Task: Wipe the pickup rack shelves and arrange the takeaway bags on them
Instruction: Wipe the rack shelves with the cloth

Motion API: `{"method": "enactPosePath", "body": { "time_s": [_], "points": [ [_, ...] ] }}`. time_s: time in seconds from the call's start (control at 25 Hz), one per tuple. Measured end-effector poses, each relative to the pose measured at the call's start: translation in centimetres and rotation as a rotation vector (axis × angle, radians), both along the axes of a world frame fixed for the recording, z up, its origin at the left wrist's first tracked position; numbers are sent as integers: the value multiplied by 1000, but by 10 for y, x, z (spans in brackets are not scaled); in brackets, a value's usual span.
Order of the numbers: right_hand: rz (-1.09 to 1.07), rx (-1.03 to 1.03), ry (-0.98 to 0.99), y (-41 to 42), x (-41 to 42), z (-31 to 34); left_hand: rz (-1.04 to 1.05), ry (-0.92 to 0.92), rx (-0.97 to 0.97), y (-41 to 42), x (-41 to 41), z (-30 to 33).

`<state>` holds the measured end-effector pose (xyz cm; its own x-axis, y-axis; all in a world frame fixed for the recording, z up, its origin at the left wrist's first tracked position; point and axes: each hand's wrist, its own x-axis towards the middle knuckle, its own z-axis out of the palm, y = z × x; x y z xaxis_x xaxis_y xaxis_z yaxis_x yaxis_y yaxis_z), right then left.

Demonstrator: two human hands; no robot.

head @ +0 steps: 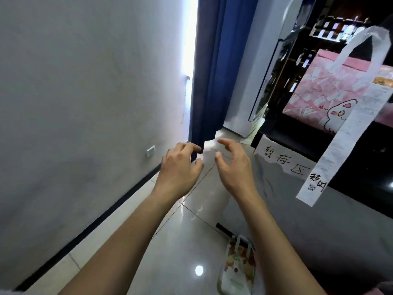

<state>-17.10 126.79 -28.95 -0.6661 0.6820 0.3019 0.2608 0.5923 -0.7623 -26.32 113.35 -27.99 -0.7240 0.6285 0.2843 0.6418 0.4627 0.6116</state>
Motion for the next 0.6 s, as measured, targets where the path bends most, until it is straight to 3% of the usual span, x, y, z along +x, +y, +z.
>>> {"method": "enactPosePath", "body": {
  "time_s": [0.36, 0.6],
  "points": [
    [439, -59, 22, -71, 25, -23, 409, -32, -64, -93, 89, -20],
    [760, -95, 8, -160, 48, -35, 716, -65, -72, -183, 168, -26]
  ]
}}
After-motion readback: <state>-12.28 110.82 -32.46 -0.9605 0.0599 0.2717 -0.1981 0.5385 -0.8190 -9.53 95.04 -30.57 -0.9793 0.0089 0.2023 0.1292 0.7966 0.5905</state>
